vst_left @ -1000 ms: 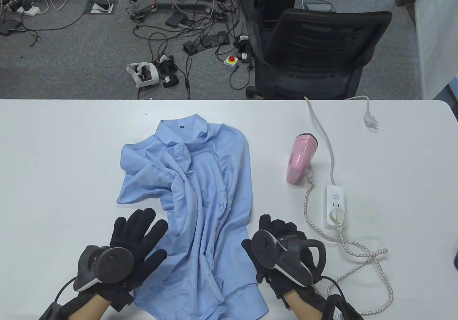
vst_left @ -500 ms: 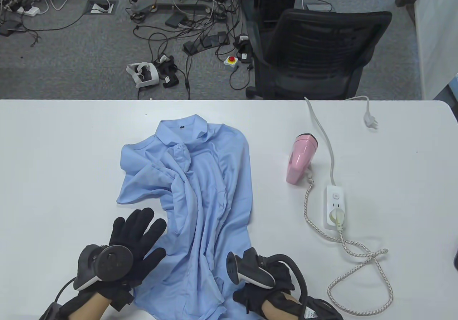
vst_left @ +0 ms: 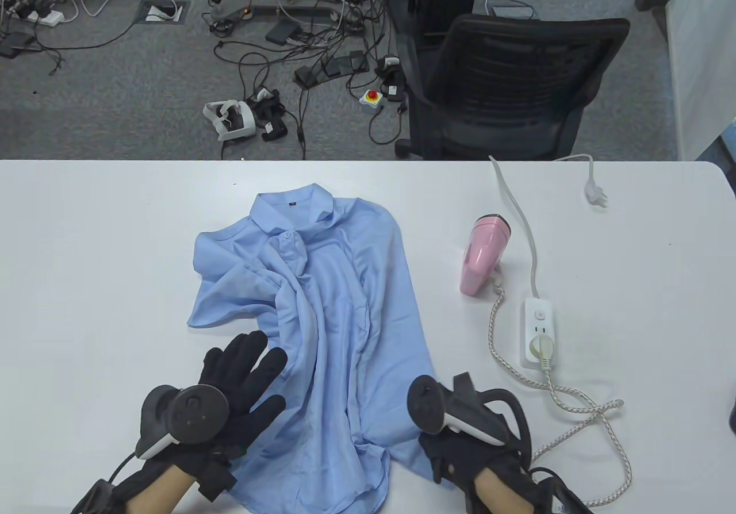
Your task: Iron long-sleeve shirt with electric iron on table
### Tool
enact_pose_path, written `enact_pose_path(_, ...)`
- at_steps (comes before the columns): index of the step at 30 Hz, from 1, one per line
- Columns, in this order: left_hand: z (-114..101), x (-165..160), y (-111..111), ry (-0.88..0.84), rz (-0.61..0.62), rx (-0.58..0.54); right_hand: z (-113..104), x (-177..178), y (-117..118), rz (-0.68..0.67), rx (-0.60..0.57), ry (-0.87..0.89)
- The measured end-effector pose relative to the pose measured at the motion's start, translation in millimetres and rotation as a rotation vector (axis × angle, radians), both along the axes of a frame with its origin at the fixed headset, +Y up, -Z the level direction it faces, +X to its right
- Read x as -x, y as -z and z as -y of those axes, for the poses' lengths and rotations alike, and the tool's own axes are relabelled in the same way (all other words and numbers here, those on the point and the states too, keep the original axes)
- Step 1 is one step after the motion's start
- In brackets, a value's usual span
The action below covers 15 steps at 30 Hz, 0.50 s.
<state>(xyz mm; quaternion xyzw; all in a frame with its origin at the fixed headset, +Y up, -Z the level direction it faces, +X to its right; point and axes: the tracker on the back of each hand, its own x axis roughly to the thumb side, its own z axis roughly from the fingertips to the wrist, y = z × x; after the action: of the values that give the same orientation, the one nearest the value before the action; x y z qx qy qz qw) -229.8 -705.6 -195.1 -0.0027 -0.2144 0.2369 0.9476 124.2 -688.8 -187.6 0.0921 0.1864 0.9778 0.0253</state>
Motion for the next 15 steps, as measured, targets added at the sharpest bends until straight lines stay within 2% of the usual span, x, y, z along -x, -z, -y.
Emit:
enact_pose_path(4, -16.8, -15.9, 14.5, 0.122, -0.024, -0.046, -21.0, -67.8, -3.0, 0.177, -0.081, 0.128)
enact_pose_path(7, -25.5, -24.1, 35.5, 0.183, -0.069, -0.027, -32.6, -109.4, -6.7, 0.245, -0.108, 0.194)
enact_pose_path(11, -30.5, -36.5, 68.7, 0.202, -0.139, 0.008, -44.1, -146.0, -10.3, 0.307, -0.122, 0.183)
enact_pose_path(15, -19.8, -60.2, 110.5, 0.228, -0.168, 0.084, -50.6, -168.1, -12.9, 0.325, -0.068, 0.216)
